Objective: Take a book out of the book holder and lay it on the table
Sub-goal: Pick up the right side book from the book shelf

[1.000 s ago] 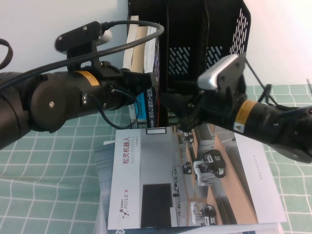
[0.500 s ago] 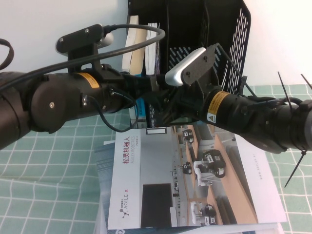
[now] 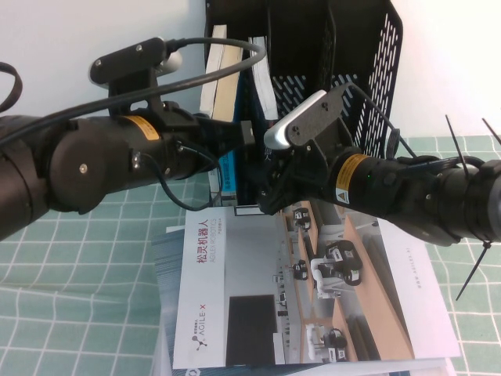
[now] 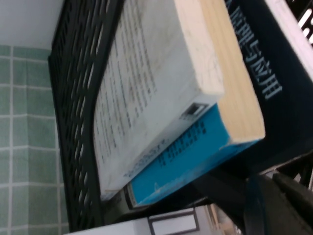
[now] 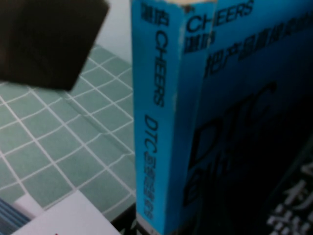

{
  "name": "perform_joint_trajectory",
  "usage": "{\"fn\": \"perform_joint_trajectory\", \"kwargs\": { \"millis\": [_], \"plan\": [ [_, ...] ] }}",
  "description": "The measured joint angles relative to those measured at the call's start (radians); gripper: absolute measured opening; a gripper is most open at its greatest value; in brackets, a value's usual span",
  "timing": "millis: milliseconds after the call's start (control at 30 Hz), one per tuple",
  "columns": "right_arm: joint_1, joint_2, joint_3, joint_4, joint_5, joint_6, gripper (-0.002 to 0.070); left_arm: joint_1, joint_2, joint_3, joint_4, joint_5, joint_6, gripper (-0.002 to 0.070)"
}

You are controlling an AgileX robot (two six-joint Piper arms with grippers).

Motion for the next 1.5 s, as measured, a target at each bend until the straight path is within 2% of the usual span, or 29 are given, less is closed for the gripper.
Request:
{"fn": "perform_joint_trajectory", "kwargs": {
  "millis": [333, 567, 800, 1233, 1333, 1467, 1500],
  "plan": [
    [0.000, 0.000, 0.000, -0.001, 0.034, 0.000, 0.0343, 0.000, 0.005, 0.000, -0.072, -0.027, 0.008, -0.0002],
    [0.000, 0.000, 0.000, -0.001, 0.034, 0.004, 0.0339, 0.000, 0.035, 0.000, -0.155, -0.029, 0.019, -0.0002],
    [0.000, 0.004, -0.001, -0.001, 0.030, 0.005, 0.0336, -0.011, 0.074, 0.000, -0.273, -0.055, 0.102, -0.0002],
    [0.000, 0.009, -0.001, 0.015, 0.030, 0.019, 0.0330, -0.011, 0.102, 0.000, -0.288, -0.131, 0.116, -0.0002],
    [0.000, 0.010, 0.006, 0.037, 0.008, 0.025, 0.0291, -0.011, 0.102, 0.000, -0.288, -0.131, 0.116, -0.0003],
    [0.000, 0.010, 0.030, 0.069, -0.031, 0.022, 0.0145, -0.011, 0.102, 0.000, -0.286, -0.131, 0.138, -0.0003],
    [0.000, 0.010, 0.032, 0.081, -0.039, 0.020, 0.0142, -0.011, 0.102, 0.000, -0.286, -0.131, 0.147, -0.0003]
  ]
}}
